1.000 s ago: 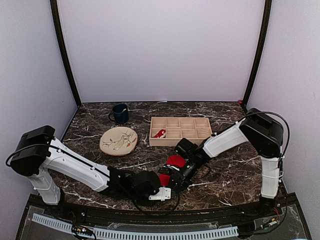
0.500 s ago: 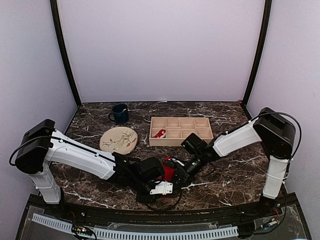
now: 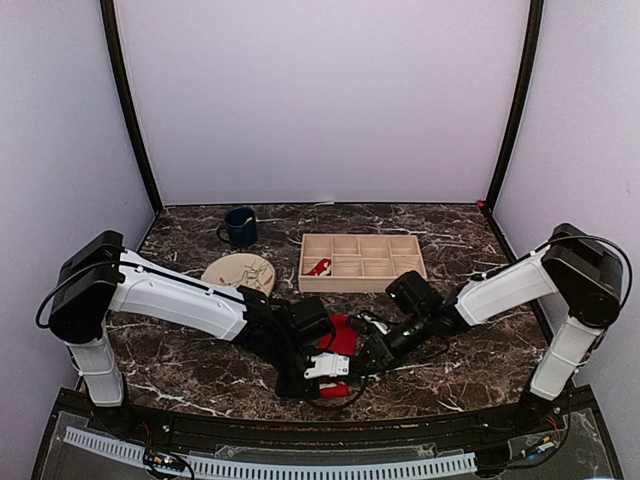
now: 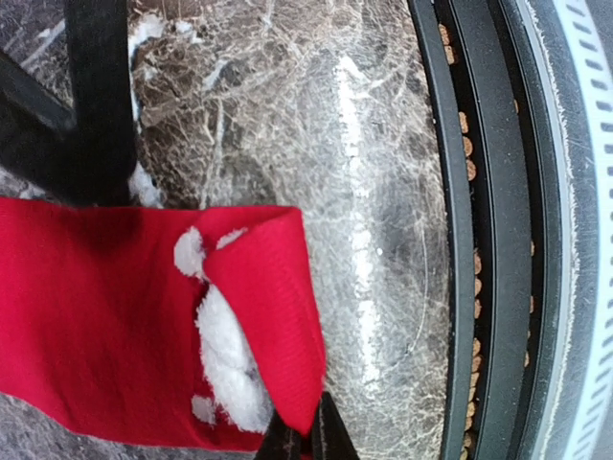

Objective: Roll the socks
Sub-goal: Roll the sock at the center of the board.

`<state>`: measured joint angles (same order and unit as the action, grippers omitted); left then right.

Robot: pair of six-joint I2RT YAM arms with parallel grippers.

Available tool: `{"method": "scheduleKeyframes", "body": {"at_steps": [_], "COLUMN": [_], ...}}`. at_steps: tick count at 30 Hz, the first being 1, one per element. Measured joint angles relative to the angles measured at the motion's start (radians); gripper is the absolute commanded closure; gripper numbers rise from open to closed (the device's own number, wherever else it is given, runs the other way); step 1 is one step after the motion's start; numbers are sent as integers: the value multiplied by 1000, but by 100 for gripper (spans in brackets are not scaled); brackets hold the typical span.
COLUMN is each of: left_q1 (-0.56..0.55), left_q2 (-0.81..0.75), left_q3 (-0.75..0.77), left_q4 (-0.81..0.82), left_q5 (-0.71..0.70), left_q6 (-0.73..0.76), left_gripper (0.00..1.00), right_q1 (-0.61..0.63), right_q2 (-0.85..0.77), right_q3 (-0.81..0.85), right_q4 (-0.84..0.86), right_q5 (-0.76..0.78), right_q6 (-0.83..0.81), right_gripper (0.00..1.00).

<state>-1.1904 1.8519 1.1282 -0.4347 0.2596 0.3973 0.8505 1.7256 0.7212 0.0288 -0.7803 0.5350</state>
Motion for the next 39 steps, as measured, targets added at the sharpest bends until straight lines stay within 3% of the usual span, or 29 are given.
{"method": "scheduleKeyframes", "body": {"at_steps": [10,16,21,39], "left_q1": [83,125,156,226], "left_q2": [108,165,216,343], "left_q3": [134,191,237,337], "left_q4": [-139,-202,-257,-373], "left_q5": [192,296,383,581], "left_q6": [3,3,7,15], "left_gripper": [100,100,100,100], "right_q1": [13,117,223,479], "right_q2": [-240,-332,-342,-336], "right_q3": [-169,-212,-215,-146], "right_q4": [98,114,97,26], "right_q5": [177,296,482,906], "right_q6": [-3,-33,-99,-310], "right_gripper": [71,71,71,69]}}
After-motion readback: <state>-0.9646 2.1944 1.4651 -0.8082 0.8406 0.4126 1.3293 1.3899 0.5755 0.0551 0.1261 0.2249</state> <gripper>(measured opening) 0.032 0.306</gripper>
